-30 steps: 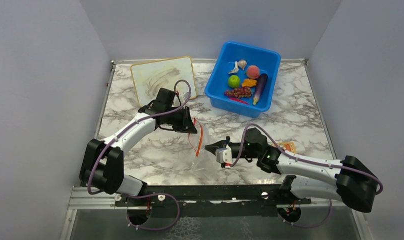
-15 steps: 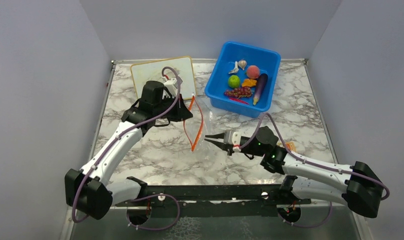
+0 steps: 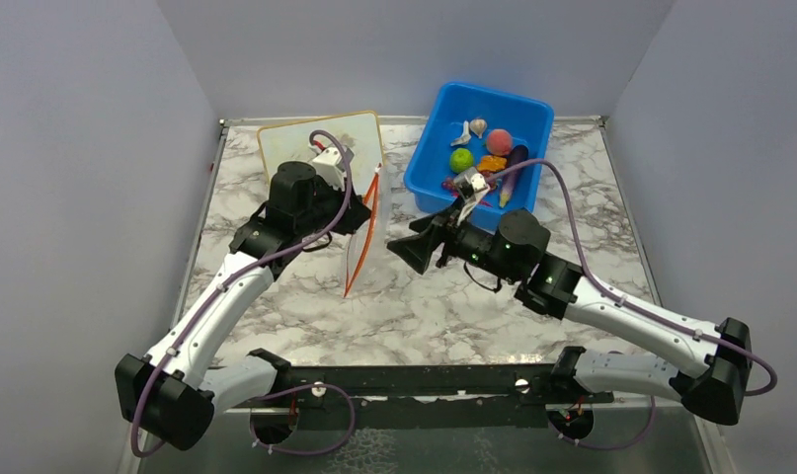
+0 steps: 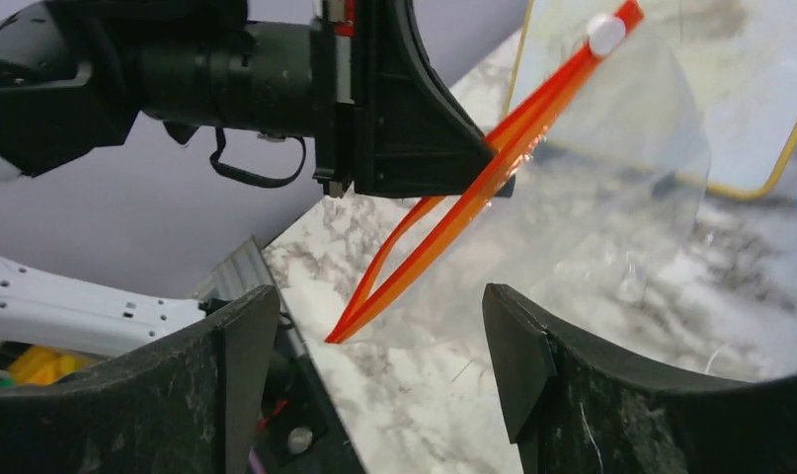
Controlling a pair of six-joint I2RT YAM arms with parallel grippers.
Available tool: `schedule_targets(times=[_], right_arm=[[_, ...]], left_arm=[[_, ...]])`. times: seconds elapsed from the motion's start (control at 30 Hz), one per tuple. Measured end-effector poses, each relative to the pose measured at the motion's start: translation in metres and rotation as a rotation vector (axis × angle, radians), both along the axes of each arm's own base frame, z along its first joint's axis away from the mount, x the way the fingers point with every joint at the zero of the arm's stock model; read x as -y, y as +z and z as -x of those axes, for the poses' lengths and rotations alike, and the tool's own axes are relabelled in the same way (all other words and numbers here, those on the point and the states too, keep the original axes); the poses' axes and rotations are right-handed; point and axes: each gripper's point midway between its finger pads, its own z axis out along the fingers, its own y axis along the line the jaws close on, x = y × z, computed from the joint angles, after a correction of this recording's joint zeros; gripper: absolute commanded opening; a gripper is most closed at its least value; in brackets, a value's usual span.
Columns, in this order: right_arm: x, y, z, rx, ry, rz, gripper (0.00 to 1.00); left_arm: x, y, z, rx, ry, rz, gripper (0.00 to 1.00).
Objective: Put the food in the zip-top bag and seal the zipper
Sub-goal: Open the zipper of the food storage bag.
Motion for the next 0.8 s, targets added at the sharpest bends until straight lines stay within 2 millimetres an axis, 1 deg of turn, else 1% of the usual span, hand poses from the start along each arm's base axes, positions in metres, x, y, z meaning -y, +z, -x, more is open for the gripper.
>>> schedule_targets(times=[0.13,0.3,0.37,0.5,0.57,0.63,0.67,0.73,0.8], right_arm=[[-0.008,-0.014,-0.007,-0.215,-0.049,0.03,0.71],[-0.024,-0.035,-0.018,-0.381,-0.093,0.08,0.62],[-0.029,-0.048,-0.022,-0.432,-0.111,0.095,0.61],[-0.036,-0.08,-0.032,-0.5,-0.161,0.157,0.57],[-0.038,-0.091,-0.039,-0.515,-0.193,0.18,0.52],[-0.04,-0.099,-0.045,-0.52,-0.219,0.193,0.42],[-0.039,-0.101,-0.046,-0.521,-0.227,0.198,0.38],[-0.037,-0.103,-0.05,-0.512,-0.25,0.203,0.34],[-0.033,-0.105,-0.054,-0.501,-0.279,0.215,0.25]], left_arm=[[0.003,-0.004,0.003,0.007,0.0,-0.011,0.0],[0.011,-0.007,0.012,0.036,-0.003,0.002,0.0],[0.016,-0.011,0.017,0.036,-0.008,0.014,0.0],[0.022,-0.027,0.024,-0.001,-0.016,0.026,0.0],[0.02,-0.034,0.026,-0.023,-0.002,0.022,0.0],[0.019,-0.038,0.028,-0.037,0.008,0.022,0.0],[0.018,-0.04,0.029,-0.041,0.012,0.02,0.0],[0.017,-0.04,0.031,-0.047,0.014,0.02,0.0],[0.015,-0.037,0.032,-0.043,0.021,0.026,0.0]])
